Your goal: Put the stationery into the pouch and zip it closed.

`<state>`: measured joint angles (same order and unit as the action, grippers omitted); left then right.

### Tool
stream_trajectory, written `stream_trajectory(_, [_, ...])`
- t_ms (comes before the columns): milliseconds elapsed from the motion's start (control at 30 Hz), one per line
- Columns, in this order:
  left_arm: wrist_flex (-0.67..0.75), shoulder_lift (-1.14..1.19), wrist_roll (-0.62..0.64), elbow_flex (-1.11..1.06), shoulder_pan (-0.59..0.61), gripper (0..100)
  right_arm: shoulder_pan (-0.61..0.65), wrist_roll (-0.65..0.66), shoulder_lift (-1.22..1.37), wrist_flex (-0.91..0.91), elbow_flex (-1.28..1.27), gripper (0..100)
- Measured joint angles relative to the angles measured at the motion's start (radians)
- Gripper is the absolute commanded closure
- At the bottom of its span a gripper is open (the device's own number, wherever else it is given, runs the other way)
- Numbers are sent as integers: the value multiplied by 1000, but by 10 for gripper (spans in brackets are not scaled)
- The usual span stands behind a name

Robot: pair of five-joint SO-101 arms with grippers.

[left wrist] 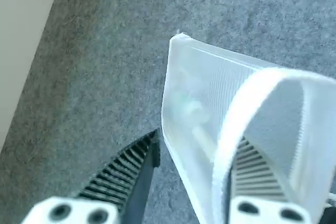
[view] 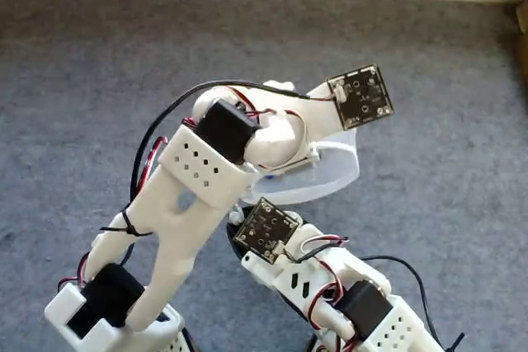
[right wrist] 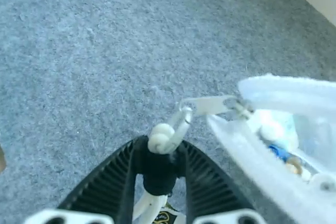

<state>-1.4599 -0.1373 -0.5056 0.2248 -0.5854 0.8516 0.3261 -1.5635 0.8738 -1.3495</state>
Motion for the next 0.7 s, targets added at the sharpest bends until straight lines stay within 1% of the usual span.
stream_trajectory(100, [-35, 0, 0, 63, 2, 788, 0, 0, 0, 0, 0, 994])
stream_trajectory(300, [-152, -2, 5, 224, 2, 789, 0, 0, 0, 0, 0, 994])
stream_trajectory(500, [-212, -2, 66, 354, 11, 793, 2, 0, 0, 0, 0, 994])
stream_trajectory(600, [-235, -2, 123, 446, 58, 793, -2, 0, 0, 0, 0, 994])
stream_trajectory(700, [-267, -3, 146, 545, 149, 793, -37, 0, -2, 0, -2, 994])
